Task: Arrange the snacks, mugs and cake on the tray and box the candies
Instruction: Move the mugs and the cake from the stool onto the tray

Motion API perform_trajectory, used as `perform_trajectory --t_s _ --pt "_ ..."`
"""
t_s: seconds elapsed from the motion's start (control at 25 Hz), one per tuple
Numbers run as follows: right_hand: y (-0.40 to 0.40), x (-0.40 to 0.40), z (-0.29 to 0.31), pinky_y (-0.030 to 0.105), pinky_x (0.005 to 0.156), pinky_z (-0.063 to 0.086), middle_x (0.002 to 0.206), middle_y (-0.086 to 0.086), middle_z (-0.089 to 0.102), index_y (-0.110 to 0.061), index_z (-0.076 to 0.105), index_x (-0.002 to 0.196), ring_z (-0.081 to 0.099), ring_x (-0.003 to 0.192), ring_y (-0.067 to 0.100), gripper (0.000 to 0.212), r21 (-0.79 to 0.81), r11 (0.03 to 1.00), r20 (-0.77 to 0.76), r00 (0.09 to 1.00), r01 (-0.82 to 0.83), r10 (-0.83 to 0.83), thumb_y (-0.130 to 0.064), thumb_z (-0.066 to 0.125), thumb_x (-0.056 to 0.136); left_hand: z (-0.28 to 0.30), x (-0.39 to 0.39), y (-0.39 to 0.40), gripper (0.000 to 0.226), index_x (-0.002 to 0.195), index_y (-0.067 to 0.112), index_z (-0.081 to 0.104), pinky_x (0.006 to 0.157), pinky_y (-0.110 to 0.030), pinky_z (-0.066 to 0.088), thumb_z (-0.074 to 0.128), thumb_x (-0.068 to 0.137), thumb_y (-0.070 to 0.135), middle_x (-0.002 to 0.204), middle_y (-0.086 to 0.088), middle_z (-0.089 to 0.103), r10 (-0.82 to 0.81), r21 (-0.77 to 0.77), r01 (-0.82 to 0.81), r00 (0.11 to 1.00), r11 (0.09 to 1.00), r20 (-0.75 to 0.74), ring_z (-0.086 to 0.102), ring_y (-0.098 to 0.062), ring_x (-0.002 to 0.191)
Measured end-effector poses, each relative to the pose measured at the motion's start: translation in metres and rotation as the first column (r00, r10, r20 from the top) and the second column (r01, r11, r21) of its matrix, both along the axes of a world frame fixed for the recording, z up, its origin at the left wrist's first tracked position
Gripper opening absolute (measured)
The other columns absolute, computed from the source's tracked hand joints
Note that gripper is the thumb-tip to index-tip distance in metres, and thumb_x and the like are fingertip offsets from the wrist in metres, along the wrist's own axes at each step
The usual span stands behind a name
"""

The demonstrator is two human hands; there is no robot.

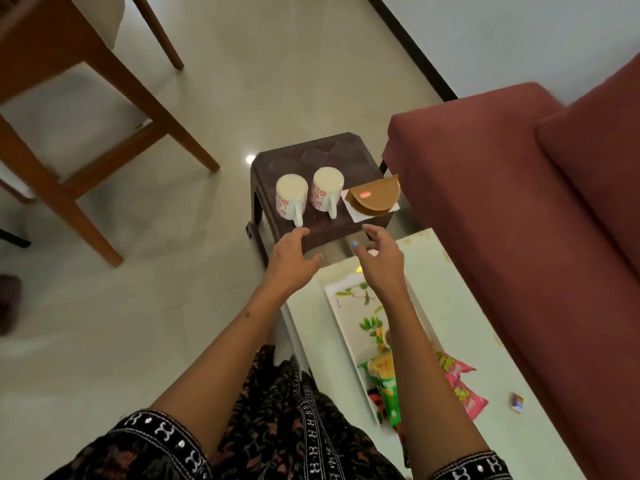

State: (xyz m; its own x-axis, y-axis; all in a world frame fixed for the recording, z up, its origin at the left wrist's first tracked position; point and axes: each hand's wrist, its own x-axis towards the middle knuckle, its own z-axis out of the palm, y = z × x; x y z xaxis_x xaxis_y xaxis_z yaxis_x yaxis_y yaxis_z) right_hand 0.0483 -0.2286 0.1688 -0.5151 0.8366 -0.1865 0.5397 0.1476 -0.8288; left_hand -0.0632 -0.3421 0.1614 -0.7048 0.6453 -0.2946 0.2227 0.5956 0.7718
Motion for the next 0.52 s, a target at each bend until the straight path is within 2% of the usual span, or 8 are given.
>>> perform_trajectory --t_s 0.12,0.28,0.4,0.52 --pt "0.033 -0.049 -0.011 0.033 0.095 0.045 0.131 0.002 0.057 -0.020 0.054 0.126 0.052 0.118 0.019 0.044 0.011 0.999 0.092 0.995 -0.048 0.047 -0.022 0.065 0.084 -0.005 -0.049 0.034 0.058 0.130 0.015 0.044 0.096 -0.037 0.042 0.067 0.077 0.019 0.128 -0.013 0.053 -0.036 -0.058 0.032 0.997 0.998 -0.064 0.050 -0.028 0.117" --pt "0.077 -0.116 -0.031 0.033 0.098 0.040 0.131 0.008 0.056 -0.015 0.052 0.129 0.050 0.120 0.023 0.054 0.053 0.977 0.261 0.947 -0.205 0.184 -0.019 0.071 0.079 -0.019 -0.109 0.069 0.065 0.132 0.016 0.040 0.099 -0.044 0.041 0.068 0.074 0.014 0.135 -0.015 0.044 -0.141 -0.185 0.111 0.978 0.976 -0.155 0.044 -0.033 0.120" --pt "0.104 -0.156 -0.049 0.034 0.101 0.038 0.136 0.011 0.050 -0.014 0.048 0.132 0.046 0.125 0.026 0.059 0.053 0.951 0.380 0.887 -0.304 0.263 -0.015 0.070 0.078 -0.036 -0.144 0.090 0.074 0.136 0.020 0.033 0.103 -0.046 0.038 0.071 0.072 0.013 0.144 -0.017 0.030 -0.263 -0.316 0.195 0.946 0.929 -0.189 0.033 -0.037 0.128" --pt "0.120 -0.184 -0.067 0.040 0.104 0.038 0.146 0.015 0.036 -0.019 0.040 0.138 0.039 0.130 0.033 0.067 0.043 0.915 0.512 0.796 -0.401 0.324 -0.015 0.070 0.078 -0.053 -0.166 0.108 0.083 0.140 0.026 0.026 0.107 -0.049 0.032 0.072 0.072 0.011 0.151 -0.016 0.018 -0.352 -0.418 0.264 0.924 0.869 -0.148 0.020 -0.041 0.135"
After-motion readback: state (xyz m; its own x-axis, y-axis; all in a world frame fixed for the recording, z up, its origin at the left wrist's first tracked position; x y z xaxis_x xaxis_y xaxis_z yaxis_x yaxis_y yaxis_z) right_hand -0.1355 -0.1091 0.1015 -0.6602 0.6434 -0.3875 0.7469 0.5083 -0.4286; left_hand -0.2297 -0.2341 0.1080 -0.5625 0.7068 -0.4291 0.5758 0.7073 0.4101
